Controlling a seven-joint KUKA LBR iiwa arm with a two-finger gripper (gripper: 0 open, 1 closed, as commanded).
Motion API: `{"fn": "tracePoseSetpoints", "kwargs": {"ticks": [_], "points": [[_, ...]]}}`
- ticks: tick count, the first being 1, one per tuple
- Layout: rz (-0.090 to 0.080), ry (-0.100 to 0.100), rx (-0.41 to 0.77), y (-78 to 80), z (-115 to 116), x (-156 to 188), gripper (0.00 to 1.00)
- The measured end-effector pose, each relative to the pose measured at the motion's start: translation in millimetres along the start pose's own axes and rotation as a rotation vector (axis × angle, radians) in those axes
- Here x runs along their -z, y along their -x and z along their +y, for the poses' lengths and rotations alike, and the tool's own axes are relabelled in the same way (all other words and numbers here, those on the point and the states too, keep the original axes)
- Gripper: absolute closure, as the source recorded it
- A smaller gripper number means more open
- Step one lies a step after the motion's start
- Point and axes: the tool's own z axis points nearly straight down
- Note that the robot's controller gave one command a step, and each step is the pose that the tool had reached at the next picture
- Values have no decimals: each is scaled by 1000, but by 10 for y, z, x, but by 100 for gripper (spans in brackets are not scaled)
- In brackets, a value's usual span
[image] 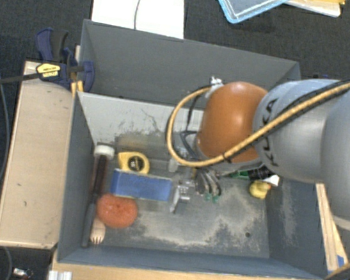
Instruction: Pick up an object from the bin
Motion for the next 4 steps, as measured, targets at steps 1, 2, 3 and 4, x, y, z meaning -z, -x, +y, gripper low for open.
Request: {"fn": "tracePoseSetpoints", "kwargs": {"ticks": [1, 2, 3, 4], "points": [[-5, 3, 120, 168, 270, -214, 0], [1, 2, 109, -144, 611, -400, 0], [-11, 2, 171, -215, 780, -491, 0], [-5, 3, 101, -176, 639, -545, 0]]}}
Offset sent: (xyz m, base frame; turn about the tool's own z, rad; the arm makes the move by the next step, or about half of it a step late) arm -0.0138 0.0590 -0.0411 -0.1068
